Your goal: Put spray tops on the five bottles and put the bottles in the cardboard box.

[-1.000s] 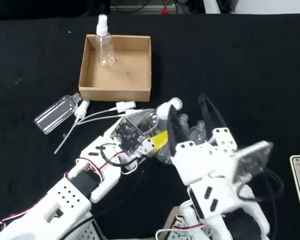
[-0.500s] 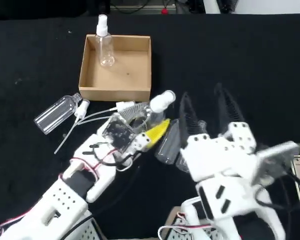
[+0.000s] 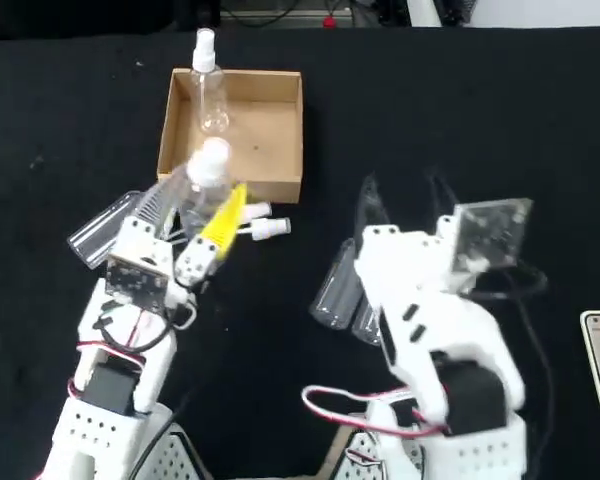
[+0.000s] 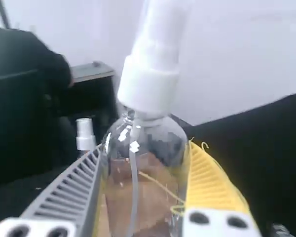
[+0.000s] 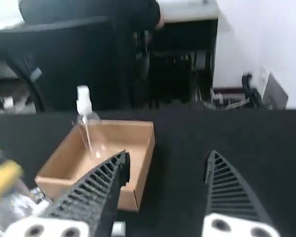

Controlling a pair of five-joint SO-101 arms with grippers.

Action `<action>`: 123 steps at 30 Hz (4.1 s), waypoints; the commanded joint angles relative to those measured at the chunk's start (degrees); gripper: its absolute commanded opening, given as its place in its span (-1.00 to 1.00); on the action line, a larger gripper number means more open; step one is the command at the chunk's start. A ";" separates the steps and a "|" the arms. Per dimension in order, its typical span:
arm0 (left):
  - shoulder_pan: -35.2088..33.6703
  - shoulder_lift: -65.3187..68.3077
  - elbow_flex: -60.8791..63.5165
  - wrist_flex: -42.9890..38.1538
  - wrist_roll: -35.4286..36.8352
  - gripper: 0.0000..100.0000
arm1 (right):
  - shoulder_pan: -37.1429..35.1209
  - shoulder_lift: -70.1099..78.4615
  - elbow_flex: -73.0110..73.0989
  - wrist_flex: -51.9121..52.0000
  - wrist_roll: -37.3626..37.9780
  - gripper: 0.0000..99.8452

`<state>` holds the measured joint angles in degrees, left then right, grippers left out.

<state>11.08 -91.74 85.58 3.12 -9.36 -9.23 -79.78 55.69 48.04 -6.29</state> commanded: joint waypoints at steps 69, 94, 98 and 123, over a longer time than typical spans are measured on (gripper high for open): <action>-12.88 109.27 -45.85 -68.75 18.20 -0.72 | -4.48 0.22 26.59 -16.26 -4.40 -0.53; -13.14 115.78 -56.66 -54.59 18.29 -0.72 | -4.48 0.22 26.59 -16.26 -4.40 -0.53; -13.14 115.78 -56.84 -54.33 18.29 -0.72 | -4.48 0.22 26.59 -16.26 -4.40 -0.53; -14.90 122.37 -56.22 -54.68 13.89 -0.51 | -4.48 0.22 26.59 -16.26 -4.40 -0.53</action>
<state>-2.73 31.16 31.43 -51.47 4.70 -13.10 -79.34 82.51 33.27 -10.68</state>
